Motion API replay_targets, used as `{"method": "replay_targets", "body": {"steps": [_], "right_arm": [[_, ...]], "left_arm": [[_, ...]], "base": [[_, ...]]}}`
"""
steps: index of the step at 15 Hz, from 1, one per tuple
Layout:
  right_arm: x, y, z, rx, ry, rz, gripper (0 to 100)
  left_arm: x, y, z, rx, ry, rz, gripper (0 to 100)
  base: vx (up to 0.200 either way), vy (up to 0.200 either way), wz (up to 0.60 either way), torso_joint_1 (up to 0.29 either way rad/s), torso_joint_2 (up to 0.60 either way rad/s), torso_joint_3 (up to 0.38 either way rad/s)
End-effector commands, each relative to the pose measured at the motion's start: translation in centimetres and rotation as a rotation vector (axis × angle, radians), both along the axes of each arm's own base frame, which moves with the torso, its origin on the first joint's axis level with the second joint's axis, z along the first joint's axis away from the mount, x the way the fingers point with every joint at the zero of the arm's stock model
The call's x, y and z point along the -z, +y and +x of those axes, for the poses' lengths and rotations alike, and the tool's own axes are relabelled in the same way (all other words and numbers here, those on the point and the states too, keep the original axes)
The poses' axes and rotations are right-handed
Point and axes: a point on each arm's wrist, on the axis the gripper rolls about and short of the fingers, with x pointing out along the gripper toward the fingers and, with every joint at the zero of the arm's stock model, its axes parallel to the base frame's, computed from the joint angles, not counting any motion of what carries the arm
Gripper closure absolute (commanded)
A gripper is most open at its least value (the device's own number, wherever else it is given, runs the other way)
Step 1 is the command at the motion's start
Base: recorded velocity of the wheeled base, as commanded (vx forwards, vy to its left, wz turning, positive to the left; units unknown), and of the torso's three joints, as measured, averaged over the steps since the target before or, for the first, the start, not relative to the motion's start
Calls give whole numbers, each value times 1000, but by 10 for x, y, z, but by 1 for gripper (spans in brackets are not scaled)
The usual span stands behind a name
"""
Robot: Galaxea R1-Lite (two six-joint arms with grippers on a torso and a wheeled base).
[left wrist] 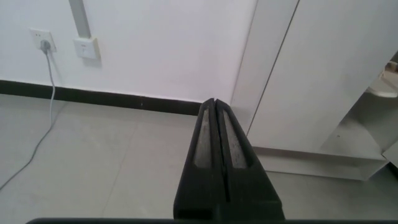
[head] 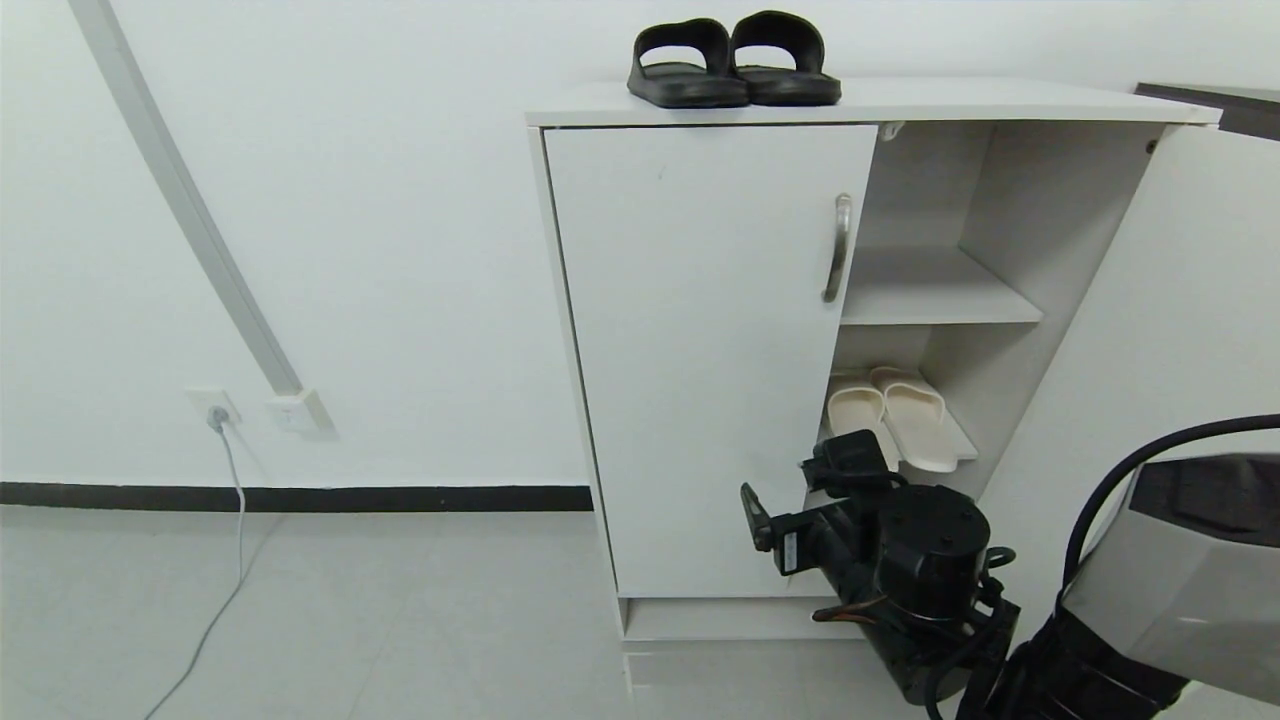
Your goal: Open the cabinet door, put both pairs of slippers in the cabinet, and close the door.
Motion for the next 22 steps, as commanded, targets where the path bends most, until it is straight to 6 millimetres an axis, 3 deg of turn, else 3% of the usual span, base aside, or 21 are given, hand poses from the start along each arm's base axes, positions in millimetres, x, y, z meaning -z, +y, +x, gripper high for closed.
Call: {"method": "replay_targets", "body": {"steps": [1, 10, 22], "right_arm": [[3, 1, 0, -2, 6, -6, 0], [3, 0, -1, -10, -1, 1, 0], [8, 2, 0, -23, 6, -5, 0]], "left_arm": [[0, 0, 0, 0, 0, 1, 100], [0, 0, 0, 0, 0, 1, 100], [0, 0, 0, 0, 0, 1, 100]], "base": [[0, 0, 0, 7, -76, -76], [0, 0, 0, 45, -387, -340], [0, 0, 0, 163, -484, -323]]}}
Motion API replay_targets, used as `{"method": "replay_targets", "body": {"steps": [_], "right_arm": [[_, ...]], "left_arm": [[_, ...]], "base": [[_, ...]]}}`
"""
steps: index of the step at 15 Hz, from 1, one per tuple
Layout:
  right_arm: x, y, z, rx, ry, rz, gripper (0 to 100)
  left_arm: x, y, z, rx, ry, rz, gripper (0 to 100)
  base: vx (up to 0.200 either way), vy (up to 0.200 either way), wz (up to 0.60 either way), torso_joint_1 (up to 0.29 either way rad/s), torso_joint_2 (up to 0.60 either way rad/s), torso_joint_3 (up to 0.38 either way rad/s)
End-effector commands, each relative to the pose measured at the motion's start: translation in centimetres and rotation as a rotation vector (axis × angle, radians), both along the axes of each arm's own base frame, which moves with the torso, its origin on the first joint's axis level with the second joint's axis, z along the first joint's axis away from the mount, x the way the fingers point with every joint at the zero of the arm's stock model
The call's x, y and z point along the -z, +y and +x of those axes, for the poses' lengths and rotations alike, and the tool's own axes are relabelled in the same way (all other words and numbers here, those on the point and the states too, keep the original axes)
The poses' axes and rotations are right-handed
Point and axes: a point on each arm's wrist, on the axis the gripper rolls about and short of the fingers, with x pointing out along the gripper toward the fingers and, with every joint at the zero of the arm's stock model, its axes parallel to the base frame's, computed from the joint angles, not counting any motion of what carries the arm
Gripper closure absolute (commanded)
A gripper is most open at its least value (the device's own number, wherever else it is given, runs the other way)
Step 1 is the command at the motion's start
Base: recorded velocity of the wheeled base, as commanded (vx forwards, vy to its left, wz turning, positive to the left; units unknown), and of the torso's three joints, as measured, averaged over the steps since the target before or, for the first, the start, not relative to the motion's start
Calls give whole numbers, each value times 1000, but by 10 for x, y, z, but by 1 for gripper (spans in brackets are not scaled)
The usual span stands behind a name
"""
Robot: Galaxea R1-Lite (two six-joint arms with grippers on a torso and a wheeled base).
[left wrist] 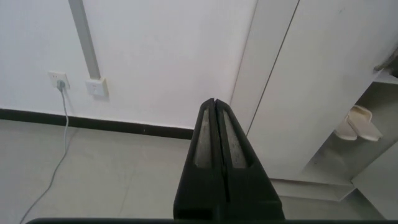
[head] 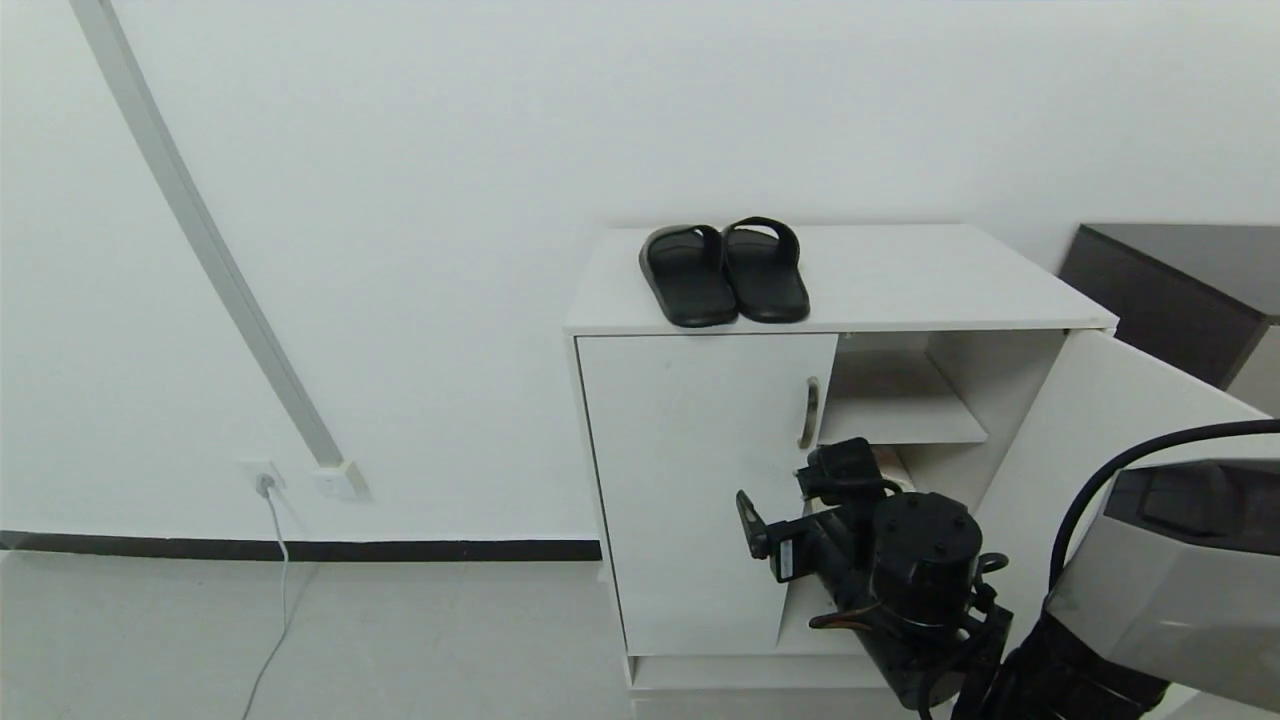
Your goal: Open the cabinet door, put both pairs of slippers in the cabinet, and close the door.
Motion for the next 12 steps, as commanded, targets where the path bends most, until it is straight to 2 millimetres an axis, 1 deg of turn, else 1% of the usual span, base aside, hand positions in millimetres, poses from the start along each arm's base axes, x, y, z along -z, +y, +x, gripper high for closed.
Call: {"method": "replay_targets", "body": {"steps": [1, 5, 12], "right_arm": [[0, 0, 0, 0, -2, 1, 0], [1, 0, 0, 0, -1, -2, 0], [-1, 0, 0, 1, -5, 3, 0]], "left_arm": [[0, 0, 0, 0, -1, -1, 100], [0, 0, 0, 0, -1, -1, 100], [0, 0, 0, 0, -1, -1, 100]], "base": [[0, 0, 0, 193, -500, -310], [0, 0, 0, 215, -532, -318], [0, 0, 0, 253, -581, -330]]}}
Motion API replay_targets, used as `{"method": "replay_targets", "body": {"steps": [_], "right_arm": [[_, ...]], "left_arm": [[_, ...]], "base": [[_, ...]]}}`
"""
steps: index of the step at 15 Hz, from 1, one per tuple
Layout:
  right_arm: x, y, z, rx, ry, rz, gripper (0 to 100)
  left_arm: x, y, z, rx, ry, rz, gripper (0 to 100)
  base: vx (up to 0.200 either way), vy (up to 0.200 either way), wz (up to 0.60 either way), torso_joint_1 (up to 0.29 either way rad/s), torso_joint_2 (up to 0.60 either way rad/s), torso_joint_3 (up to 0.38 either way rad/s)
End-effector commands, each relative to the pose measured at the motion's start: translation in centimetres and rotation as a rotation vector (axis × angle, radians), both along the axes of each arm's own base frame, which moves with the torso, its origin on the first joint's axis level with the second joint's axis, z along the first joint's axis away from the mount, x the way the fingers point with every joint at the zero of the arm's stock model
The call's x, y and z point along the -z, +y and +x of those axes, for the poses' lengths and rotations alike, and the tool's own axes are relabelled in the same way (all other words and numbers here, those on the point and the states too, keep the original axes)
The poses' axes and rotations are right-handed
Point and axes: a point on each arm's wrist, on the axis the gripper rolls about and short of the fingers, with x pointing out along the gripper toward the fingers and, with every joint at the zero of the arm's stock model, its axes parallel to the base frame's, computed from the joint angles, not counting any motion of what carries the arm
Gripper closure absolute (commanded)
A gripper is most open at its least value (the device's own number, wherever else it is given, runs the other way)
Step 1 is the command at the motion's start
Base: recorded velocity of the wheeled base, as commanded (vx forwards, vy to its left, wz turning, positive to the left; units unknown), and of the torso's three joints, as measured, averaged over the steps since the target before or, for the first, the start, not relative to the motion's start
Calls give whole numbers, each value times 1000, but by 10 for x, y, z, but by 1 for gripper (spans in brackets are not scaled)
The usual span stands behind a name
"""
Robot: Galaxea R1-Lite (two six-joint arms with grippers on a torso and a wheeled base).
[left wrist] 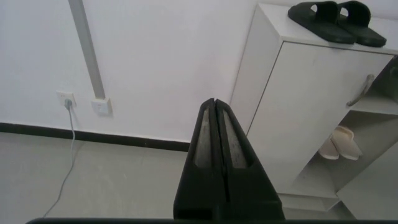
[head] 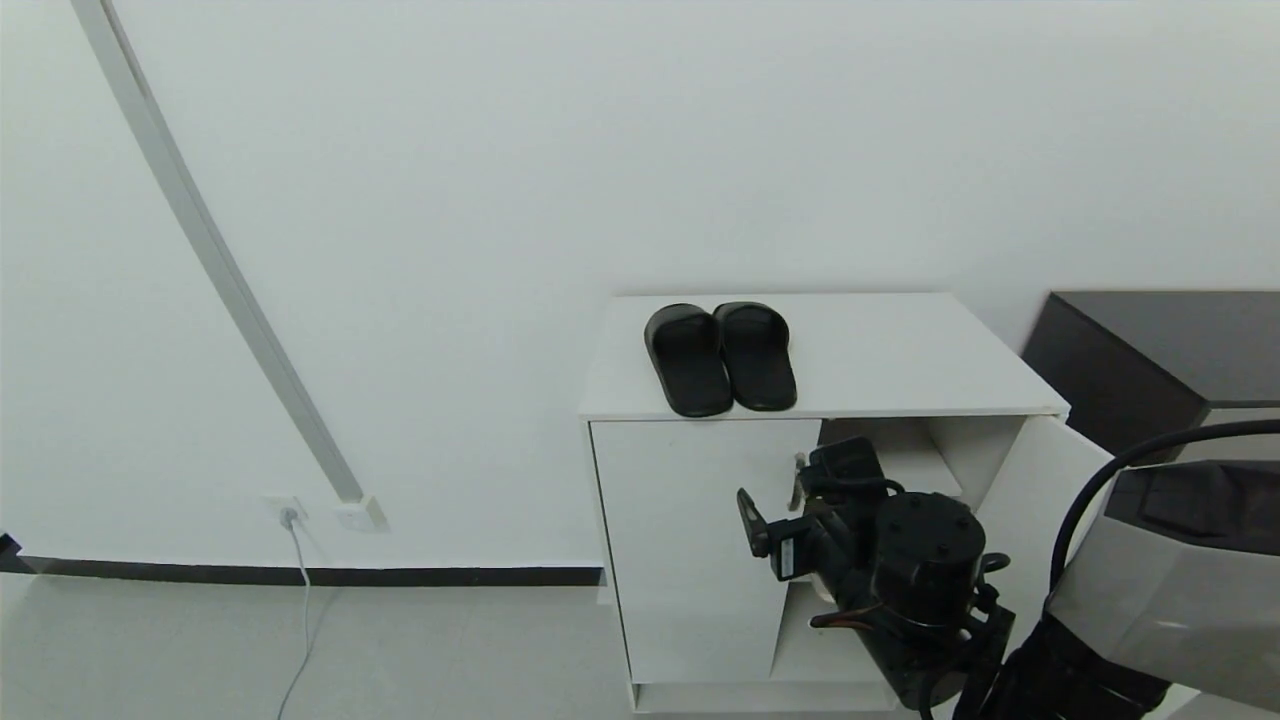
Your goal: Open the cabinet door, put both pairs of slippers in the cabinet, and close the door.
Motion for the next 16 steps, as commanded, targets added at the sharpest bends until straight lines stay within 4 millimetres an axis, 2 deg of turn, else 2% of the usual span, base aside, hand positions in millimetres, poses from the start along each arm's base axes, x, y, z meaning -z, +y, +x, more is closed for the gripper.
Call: {"method": "replay_targets", "body": {"steps": [1, 4, 6, 8, 10, 12, 14, 16], "right_arm": [[-1, 0, 0, 0, -5, 4, 0], [2, 2, 5, 2, -26, -42, 0], [-7, 11, 12, -17, -66, -45, 0], [-20, 23, 30, -8, -48, -48, 0], [-51, 37, 46, 2, 42, -19, 0], [-80, 48, 54, 49, 124, 45, 0], [-87, 57, 61, 127, 139, 97, 0], [-87, 57, 59, 139, 136, 95, 0]], "left_arm": [[0, 0, 0, -1, 1, -1, 100], [0, 0, 0, -2, 1, -1, 100], [0, 0, 0, -1, 1, -1, 100], [0, 0, 0, -1, 1, -1, 100], [0, 0, 0, 1, 2, 12, 100], [0, 0, 0, 1, 2, 12, 100], [0, 0, 0, -1, 2, 12, 100], [0, 0, 0, -1, 2, 13, 100]], "base": [[0, 0, 0, 237, -525, -290], [0, 0, 0, 124, -281, -150], [0, 0, 0, 0, 0, 0], [0, 0, 0, 0, 0, 0], [0, 0, 0, 0, 0, 0], [0, 0, 0, 0, 0, 0], [0, 0, 0, 0, 0, 0], [0, 0, 0, 0, 0, 0]]}}
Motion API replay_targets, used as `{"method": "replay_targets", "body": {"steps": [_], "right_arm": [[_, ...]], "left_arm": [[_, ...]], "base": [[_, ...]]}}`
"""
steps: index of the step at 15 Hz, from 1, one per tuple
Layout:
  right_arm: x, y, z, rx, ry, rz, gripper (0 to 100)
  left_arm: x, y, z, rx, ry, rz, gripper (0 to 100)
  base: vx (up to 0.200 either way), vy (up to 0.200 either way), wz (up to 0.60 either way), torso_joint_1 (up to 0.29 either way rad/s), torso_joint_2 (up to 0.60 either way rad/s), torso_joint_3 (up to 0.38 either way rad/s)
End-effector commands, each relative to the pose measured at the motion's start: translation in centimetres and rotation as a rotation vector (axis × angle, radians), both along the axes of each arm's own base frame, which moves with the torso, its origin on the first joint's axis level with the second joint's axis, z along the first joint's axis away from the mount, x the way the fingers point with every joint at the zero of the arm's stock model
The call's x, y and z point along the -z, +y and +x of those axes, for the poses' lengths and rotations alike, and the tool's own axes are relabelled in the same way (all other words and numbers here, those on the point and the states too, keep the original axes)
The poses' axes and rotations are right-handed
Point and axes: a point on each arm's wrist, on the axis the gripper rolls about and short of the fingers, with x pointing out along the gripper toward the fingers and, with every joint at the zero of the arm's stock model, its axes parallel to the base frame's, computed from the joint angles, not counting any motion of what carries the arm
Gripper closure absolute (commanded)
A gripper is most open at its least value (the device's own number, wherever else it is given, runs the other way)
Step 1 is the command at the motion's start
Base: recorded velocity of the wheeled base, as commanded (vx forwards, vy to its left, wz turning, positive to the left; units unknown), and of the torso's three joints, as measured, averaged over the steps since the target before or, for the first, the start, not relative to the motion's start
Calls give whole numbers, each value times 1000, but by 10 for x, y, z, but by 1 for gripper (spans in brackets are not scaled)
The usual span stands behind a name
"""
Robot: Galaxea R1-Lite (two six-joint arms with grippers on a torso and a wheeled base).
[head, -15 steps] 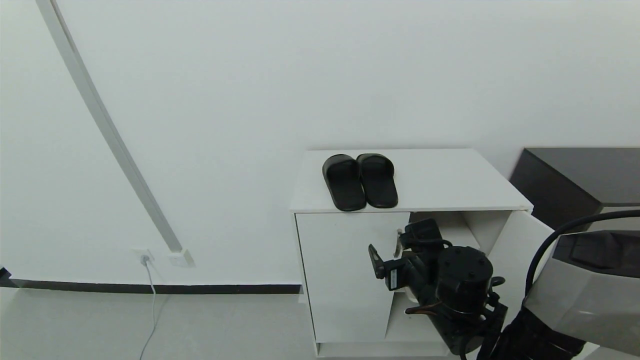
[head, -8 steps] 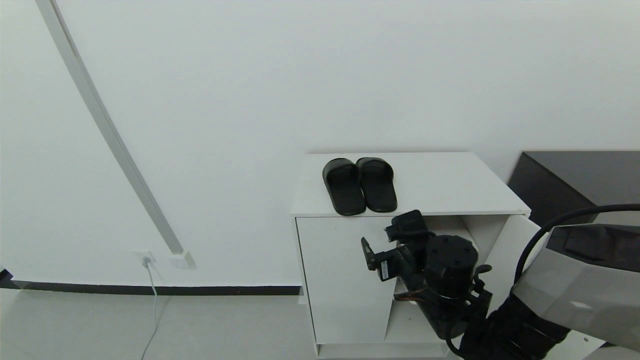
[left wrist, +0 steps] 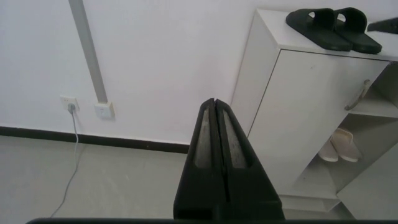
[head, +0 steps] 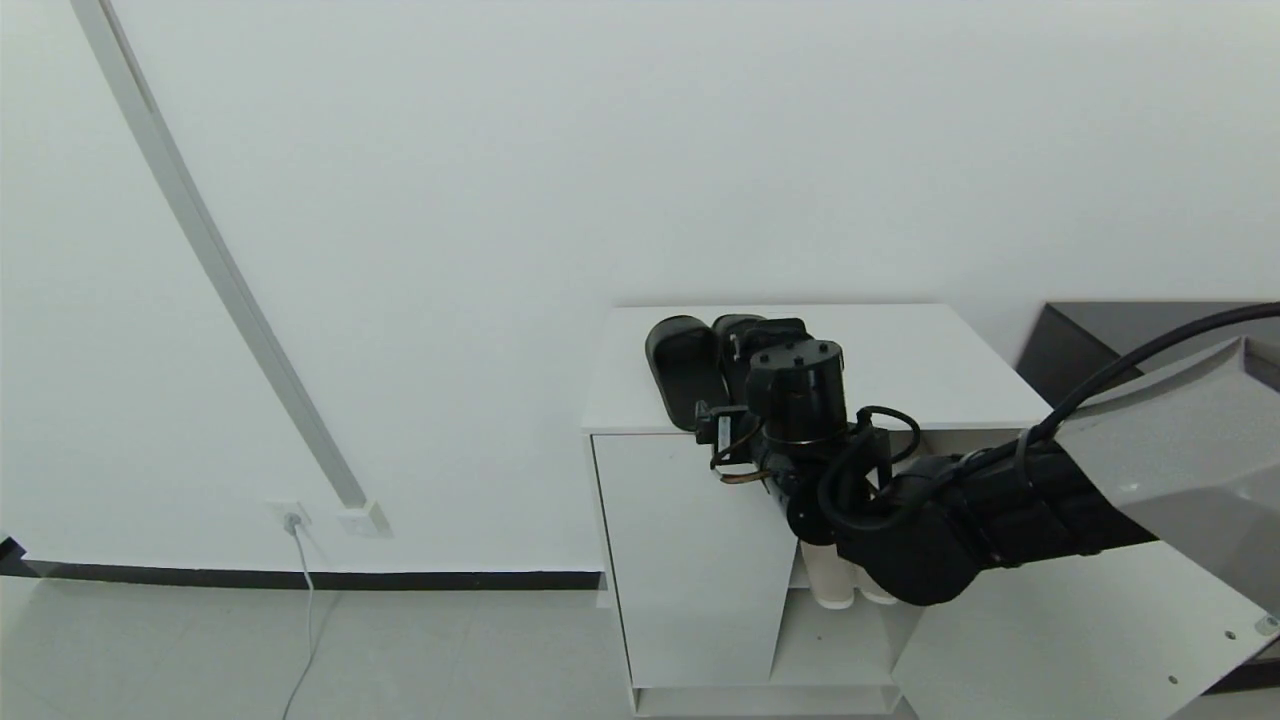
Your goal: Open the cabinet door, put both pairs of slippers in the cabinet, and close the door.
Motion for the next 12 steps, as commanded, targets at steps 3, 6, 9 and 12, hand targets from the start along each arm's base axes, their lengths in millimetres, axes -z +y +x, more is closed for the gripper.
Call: {"method": "replay_targets", "body": {"steps": [3, 6, 9, 12], "right_arm": [[-10, 0, -3, -3, -26, 19, 0], [-9, 0, -3, -2, -26, 17, 0], [-4, 0, -3, -2, -32, 8, 0], [7, 0, -2, -4, -14, -12, 0]], "left_arm": [[0, 0, 0, -1, 0, -2, 100], [0, 0, 0, -1, 0, -2, 100], [0, 0, 0, -1, 0, -2, 100], [0, 0, 0, -1, 0, -2, 100]], "base": [[0, 0, 0, 0, 0, 0], [133, 0, 0, 0, -2, 2], [200, 0, 0, -2, 1, 4], [200, 0, 0, 10, 2, 4]]}}
